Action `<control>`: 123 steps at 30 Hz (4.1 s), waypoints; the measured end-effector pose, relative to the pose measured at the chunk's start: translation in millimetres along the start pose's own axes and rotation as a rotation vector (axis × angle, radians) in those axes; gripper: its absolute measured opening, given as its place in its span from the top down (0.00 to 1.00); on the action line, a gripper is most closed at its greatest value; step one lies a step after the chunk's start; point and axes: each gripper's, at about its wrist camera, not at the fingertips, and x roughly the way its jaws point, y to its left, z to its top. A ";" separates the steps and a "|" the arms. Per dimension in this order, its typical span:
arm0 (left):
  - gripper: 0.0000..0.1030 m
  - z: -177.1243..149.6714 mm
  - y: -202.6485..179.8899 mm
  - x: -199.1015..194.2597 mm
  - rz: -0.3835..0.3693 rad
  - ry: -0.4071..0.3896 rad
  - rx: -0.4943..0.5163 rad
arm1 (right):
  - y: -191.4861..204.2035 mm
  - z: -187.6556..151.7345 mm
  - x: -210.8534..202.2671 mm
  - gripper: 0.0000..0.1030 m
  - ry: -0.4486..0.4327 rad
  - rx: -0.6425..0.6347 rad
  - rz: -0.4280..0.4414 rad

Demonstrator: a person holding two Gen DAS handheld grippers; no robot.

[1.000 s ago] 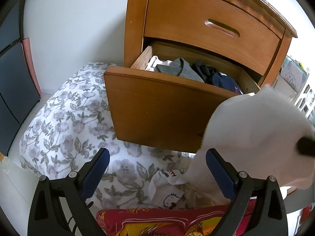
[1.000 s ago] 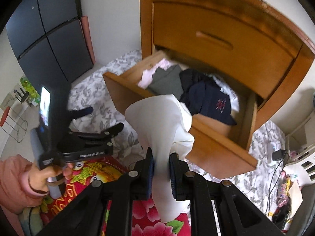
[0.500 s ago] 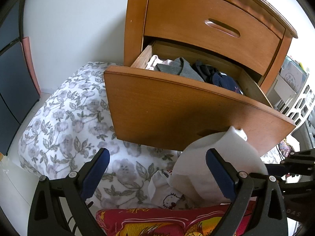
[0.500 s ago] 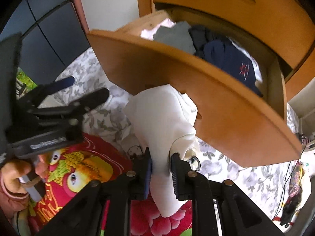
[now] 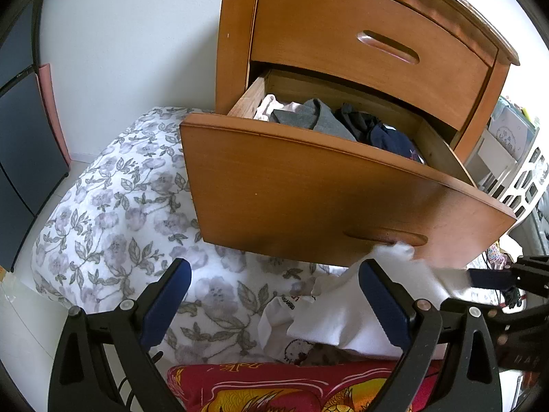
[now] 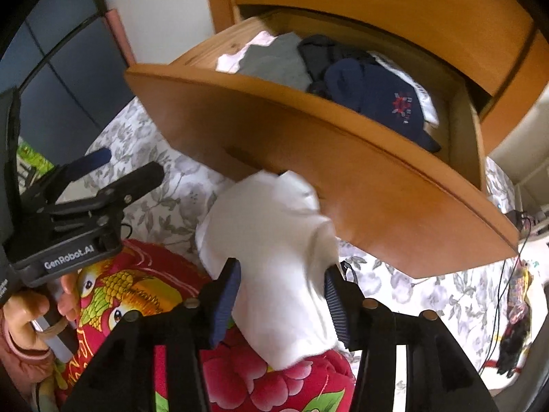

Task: Organize soft objects
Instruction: 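Lower the white cloth toward the bed beside the red pillow with the right tool, then move the left tool up toward the open wooden drawer, then reach the left tool into the drawer over the grey knit cloth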

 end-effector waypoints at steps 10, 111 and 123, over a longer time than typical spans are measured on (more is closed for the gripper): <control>0.05 -0.7 -1.0 2.2 0.006 0.010 0.008 | -20.2 -7.2 -3.1 0.30 -0.029 0.148 0.012; 0.20 161.6 -44.2 91.5 -0.126 0.428 0.084 | -41.9 -44.4 -5.0 0.00 -0.338 0.468 -0.176; 0.21 163.5 -71.9 123.3 -0.041 0.494 0.187 | -44.6 -41.5 0.9 0.00 -0.317 0.472 -0.153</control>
